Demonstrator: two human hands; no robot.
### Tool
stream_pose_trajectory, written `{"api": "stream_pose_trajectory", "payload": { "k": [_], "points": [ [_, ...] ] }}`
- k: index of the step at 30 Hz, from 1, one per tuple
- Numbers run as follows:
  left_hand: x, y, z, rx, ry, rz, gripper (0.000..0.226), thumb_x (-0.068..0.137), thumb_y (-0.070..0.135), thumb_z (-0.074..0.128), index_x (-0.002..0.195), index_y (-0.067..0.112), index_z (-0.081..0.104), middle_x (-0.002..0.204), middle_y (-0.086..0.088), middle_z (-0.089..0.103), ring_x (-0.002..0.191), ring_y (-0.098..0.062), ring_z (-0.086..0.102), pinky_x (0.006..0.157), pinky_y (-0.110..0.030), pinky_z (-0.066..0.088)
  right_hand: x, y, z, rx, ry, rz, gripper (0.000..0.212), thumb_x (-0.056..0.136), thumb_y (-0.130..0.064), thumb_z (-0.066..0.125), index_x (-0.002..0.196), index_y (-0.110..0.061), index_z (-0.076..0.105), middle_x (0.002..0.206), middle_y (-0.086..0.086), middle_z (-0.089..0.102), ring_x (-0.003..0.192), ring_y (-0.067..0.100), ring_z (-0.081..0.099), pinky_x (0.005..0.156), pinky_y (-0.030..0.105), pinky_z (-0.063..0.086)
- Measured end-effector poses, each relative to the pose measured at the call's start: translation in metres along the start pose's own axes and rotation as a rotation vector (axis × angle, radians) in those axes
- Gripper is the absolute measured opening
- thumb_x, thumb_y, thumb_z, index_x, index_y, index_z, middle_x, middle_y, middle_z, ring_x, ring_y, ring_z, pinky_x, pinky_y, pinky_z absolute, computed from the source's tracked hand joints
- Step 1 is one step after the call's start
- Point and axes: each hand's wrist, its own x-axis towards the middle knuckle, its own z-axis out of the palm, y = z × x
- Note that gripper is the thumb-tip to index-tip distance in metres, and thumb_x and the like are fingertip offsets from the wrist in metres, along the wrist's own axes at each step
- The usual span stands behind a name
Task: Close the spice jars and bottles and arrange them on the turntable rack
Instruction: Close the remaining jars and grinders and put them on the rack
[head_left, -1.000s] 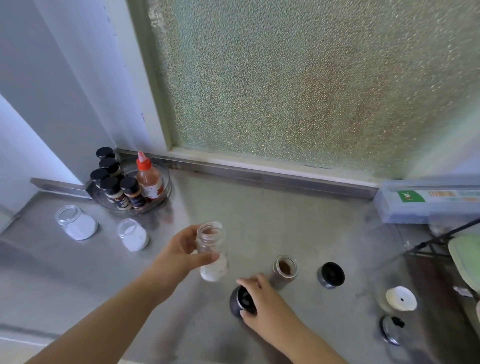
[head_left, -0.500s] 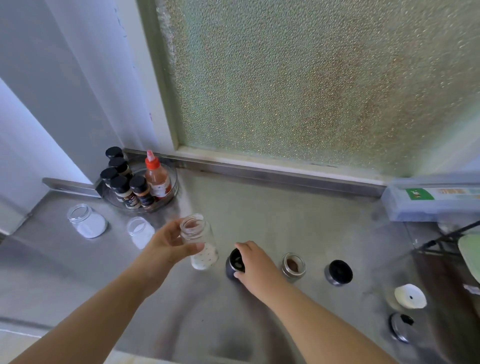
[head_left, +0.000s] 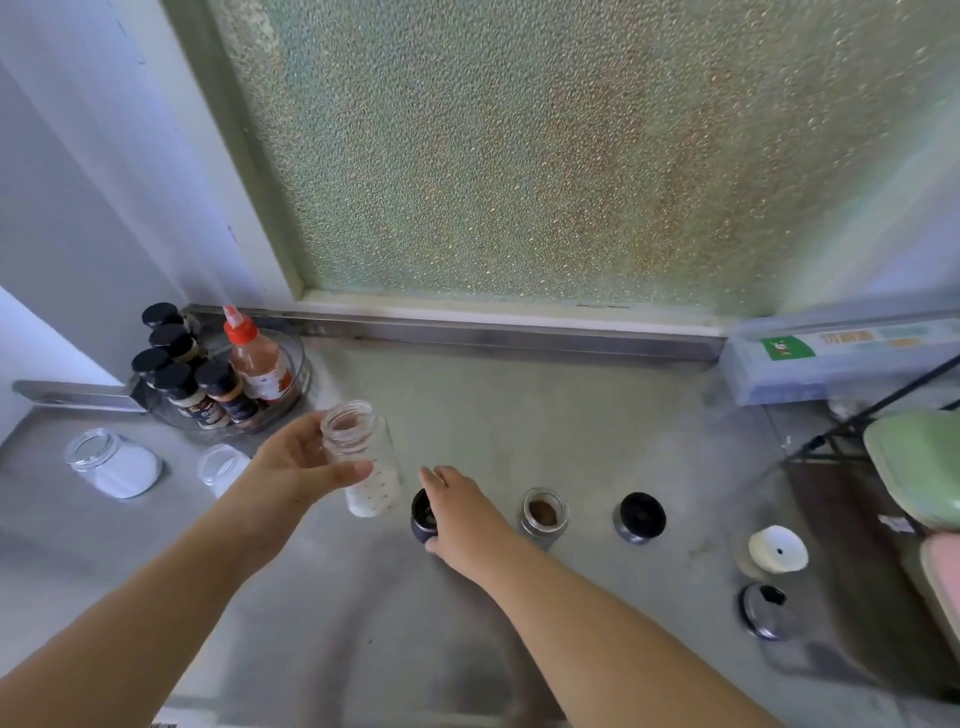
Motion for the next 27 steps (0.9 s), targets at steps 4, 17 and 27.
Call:
{"api": "stream_pose_trajectory", "payload": {
  "k": [4, 17, 27],
  "points": [
    [0.006, 0.007, 0.018, 0.033, -0.023, 0.047, 0.063, 0.043, 0.016, 0.080, 0.103, 0.017, 0.061, 0.097, 0.001, 0.072, 0.094, -0.014, 0.067, 0.079, -0.025, 0.048, -0.008, -0.003, -0.043, 0.014, 0.093, -0.105, 0.062, 0.085, -0.014, 0.056, 0.141, -0.012, 0.029, 0.137, 0.012, 0.042, 0.123, 0.031, 0.042, 0.100, 0.038, 0.039],
    [0.036, 0.019, 0.166, 0.120, -0.383, 0.129, 0.058, 0.043, 0.029, 0.080, 0.098, 0.020, 0.066, 0.098, 0.001, 0.072, 0.096, -0.013, 0.065, 0.088, -0.028, 0.048, -0.133, 0.127, -0.109, 0.167, 0.282, 0.296, 0.048, 0.087, -0.021, 0.057, 0.133, -0.015, 0.045, 0.136, 0.004, 0.050, 0.126, 0.019, 0.045, 0.104, 0.025, 0.030],
    [0.040, -0.044, 0.255, 0.258, -0.498, -0.009, 0.056, 0.042, 0.018, 0.081, 0.094, 0.025, 0.061, 0.097, -0.002, 0.068, 0.091, -0.015, 0.063, 0.081, -0.026, 0.047, -0.213, 0.225, -0.079, 0.096, 0.207, 0.547, 0.008, 0.082, -0.025, 0.060, 0.083, -0.019, 0.054, 0.085, 0.001, 0.053, 0.084, 0.023, 0.055, 0.068, 0.026, 0.038]
  ]
}}
